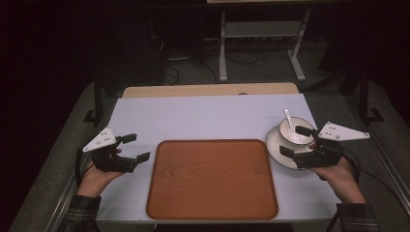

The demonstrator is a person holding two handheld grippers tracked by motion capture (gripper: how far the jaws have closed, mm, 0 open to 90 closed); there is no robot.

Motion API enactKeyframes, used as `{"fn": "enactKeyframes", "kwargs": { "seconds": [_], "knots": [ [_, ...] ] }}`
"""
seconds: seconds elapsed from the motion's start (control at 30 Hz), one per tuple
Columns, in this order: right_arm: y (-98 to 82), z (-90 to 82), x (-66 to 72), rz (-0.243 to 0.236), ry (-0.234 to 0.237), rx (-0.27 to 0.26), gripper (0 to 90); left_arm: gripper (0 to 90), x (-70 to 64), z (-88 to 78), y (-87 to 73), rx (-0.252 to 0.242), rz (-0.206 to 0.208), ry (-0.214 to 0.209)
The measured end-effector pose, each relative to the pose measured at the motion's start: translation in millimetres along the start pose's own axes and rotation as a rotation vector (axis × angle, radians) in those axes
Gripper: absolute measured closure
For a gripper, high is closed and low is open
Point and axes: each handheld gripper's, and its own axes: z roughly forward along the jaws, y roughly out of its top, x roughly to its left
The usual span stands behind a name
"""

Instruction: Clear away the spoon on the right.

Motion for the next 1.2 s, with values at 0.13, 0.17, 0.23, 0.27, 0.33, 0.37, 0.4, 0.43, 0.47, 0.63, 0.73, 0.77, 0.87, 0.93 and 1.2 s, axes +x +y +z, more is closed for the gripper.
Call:
{"fn": "enactKeyframes", "kwargs": {
  "seconds": [0.13, 0.17, 0.23, 0.27, 0.33, 0.37, 0.4, 0.43, 0.47, 0.63, 0.73, 0.77, 0.87, 0.93, 1.2],
  "knots": [
    [0.0, -0.1, 0.2, 0.001, -0.002, 0.001, 5.5, 12.0, 0.2, -0.3, 0.0, -0.002, -0.003, 0.001],
    [0.0, -0.1, 0.5, -0.001, -0.001, 0.002, 5.5, 12.0, 0.3, -0.7, 0.1, -0.003, -0.002, 0.001],
    [0.6, 0.6, 1.2, -0.005, 0.000, 0.002, 5.5, 12.0, 0.3, -1.0, 0.2, -0.005, -0.002, 0.001],
    [0.6, 0.6, 1.2, -0.005, 0.000, 0.002, 5.5, 12.0, 0.3, -1.2, 0.1, -0.005, -0.004, 0.000],
    [1.4, 1.0, 1.7, -0.008, 0.000, 0.002, 5.5, 12.0, 0.1, -1.5, -0.1, -0.005, -0.003, 0.000],
    [1.7, 1.0, 1.8, -0.007, 0.001, 0.001, 5.4, 12.0, -0.2, -1.7, -0.2, -0.004, -0.002, -0.001],
    [2.3, 1.3, 1.8, -0.007, 0.001, 0.000, 5.5, 12.0, -0.4, -2.0, -0.3, -0.004, -0.001, 0.000],
    [3.4, 1.6, 1.5, -0.011, -0.002, 0.001, 5.5, 12.0, -0.8, -3.0, -0.4, -0.004, 0.000, 0.002],
    [3.4, 1.6, 1.5, -0.011, -0.002, 0.001, 5.5, 12.0, -0.8, -3.0, -0.4, -0.004, 0.000, 0.002],
    [5.7, 1.8, 1.8, -0.014, -0.012, 0.008, 5.5, 12.0, -1.2, -4.2, -0.4, -0.006, -0.003, 0.006],
    [6.5, 2.3, 0.5, -0.016, -0.017, 0.009, 5.5, 12.0, -1.7, -2.9, -0.3, -0.001, -0.001, 0.003],
    [6.8, 2.3, 0.0, -0.015, -0.020, 0.012, 5.5, 12.0, -1.9, -2.8, -0.4, 0.001, 0.000, 0.001],
    [8.1, 1.8, -2.0, -0.011, -0.028, 0.012, 5.5, 12.0, -1.5, -2.4, -0.5, 0.002, 0.001, 0.001],
    [9.4, 1.4, -3.1, -0.012, -0.037, 0.014, 5.5, 12.0, -1.2, -2.0, -0.4, 0.000, -0.001, 0.001],
    [12.4, -0.6, -10.7, 0.007, -0.065, 0.031, 6.8, 12.0, -2.7, -0.4, 0.1, 0.004, 0.002, -0.005]
  ]
}}
